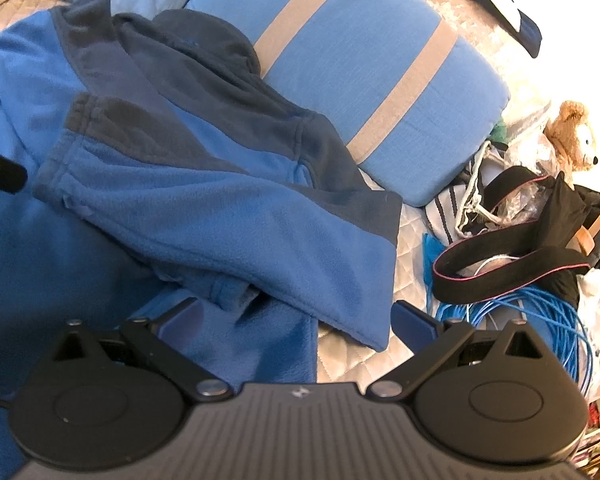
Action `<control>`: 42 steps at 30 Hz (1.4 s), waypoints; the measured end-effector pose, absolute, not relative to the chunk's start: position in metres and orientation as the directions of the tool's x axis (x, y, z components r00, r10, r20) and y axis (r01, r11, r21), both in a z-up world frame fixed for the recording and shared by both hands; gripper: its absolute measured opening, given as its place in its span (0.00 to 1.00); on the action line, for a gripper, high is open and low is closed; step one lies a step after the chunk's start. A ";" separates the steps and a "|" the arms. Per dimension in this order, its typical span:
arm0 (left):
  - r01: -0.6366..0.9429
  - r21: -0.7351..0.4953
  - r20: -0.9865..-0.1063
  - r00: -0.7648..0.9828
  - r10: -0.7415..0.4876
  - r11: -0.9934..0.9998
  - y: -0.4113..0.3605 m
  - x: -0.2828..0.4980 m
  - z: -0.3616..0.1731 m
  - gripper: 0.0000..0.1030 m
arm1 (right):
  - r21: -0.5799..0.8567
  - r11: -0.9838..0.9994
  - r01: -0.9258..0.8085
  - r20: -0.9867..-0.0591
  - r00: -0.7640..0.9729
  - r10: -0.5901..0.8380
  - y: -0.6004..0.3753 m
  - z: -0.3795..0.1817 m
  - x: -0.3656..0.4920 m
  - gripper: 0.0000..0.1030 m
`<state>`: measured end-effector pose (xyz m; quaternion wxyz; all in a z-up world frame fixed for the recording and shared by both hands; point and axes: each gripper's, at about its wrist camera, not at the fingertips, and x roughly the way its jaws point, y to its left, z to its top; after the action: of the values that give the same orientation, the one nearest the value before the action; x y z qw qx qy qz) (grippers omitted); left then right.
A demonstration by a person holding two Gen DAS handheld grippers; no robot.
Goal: Fold clothes
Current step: 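Move the right tool to the jacket sleeve cuff and close on it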
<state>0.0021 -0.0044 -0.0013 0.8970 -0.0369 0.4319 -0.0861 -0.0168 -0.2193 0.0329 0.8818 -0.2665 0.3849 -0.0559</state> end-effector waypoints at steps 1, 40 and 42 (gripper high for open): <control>0.121 -0.145 -0.766 0.614 -0.189 0.982 -0.004 0.002 -0.001 0.93 | -0.507 0.856 -0.103 -0.649 0.699 -0.300 -0.220 0.034 -0.018 1.00; 0.135 -0.474 -0.578 0.698 -0.424 0.870 0.069 -0.032 0.079 0.92 | -0.477 0.835 -0.274 -0.650 0.749 -0.126 -0.227 0.069 -0.049 1.00; 0.144 -0.427 -0.572 0.721 -0.390 0.893 0.084 -0.032 0.093 0.92 | -0.595 0.728 -0.340 -0.584 0.805 -0.102 -0.207 0.077 -0.055 0.99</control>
<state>-0.0318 0.0840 0.0933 0.9103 -0.1790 0.3432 -0.1466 -0.0552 -0.2068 0.0773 0.8783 -0.3623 0.3045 0.0678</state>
